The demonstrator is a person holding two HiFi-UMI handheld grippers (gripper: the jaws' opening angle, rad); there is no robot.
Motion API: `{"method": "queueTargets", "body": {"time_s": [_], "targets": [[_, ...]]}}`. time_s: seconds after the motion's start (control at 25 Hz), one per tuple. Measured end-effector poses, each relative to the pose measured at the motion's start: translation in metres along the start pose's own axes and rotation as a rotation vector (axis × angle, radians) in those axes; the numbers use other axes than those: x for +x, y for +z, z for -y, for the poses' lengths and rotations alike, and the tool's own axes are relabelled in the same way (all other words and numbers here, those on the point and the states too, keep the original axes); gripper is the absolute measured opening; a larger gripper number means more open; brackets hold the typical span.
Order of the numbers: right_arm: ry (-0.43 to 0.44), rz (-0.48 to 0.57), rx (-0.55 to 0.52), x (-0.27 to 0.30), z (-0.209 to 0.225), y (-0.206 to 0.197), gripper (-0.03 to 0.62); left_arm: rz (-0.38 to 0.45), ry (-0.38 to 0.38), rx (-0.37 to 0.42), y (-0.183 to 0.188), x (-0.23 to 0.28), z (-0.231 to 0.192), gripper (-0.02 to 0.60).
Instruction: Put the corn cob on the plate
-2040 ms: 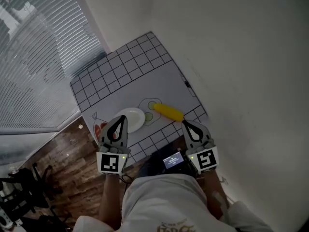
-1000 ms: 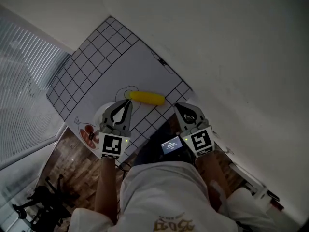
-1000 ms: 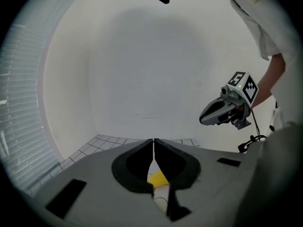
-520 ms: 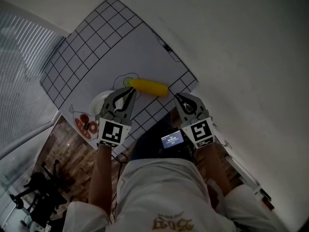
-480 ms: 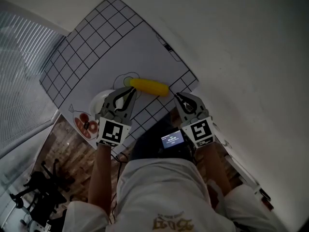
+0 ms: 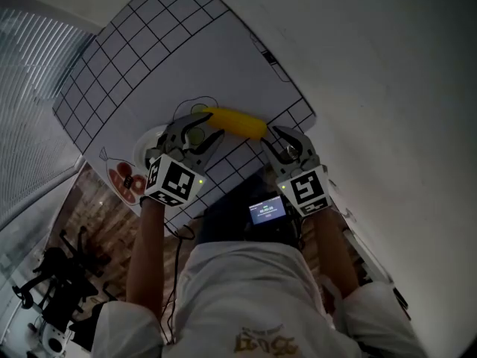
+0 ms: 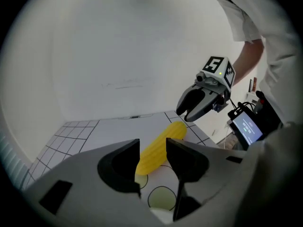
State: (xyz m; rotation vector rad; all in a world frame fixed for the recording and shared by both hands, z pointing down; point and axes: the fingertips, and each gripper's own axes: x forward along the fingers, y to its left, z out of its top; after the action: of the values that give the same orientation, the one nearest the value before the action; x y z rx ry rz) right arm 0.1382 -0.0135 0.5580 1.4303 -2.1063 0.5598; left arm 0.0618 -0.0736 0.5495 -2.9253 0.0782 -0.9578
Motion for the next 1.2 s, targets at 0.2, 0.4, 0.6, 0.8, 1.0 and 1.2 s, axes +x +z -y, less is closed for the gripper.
{"method": "queueTargets", "body": {"time_s": [0.2, 0.4, 0.6, 0.8, 1.0, 1.2], "targets": [[0.038, -0.016, -0.016, 0.009, -0.006, -0.008, 0.178, -0.028, -0.074, 0.038, -0.007, 0.012, 0.005, 0.210], [0.077, -0.027, -0.027, 0.017, -0.009, -0.013, 0.234, -0.074, -0.132, 0.077, -0.015, 0.023, 0.007, 0.241], [0.124, -0.053, -0.059, 0.022, -0.014, -0.020, 0.274, -0.119, -0.201, 0.140, -0.019, 0.032, 0.015, 0.262], [0.155, -0.068, -0.087, 0.030, -0.016, -0.020, 0.279, -0.149, -0.229, 0.177, -0.020, 0.039, 0.011, 0.265], [0.178, -0.095, -0.113, 0.040, -0.014, -0.021, 0.287, -0.188, -0.312, 0.188, -0.025, 0.042, 0.016, 0.275], [0.210, -0.116, -0.172, 0.052, -0.016, -0.024, 0.288, -0.224, -0.356, 0.230, -0.030, 0.049, 0.016, 0.277]]}}
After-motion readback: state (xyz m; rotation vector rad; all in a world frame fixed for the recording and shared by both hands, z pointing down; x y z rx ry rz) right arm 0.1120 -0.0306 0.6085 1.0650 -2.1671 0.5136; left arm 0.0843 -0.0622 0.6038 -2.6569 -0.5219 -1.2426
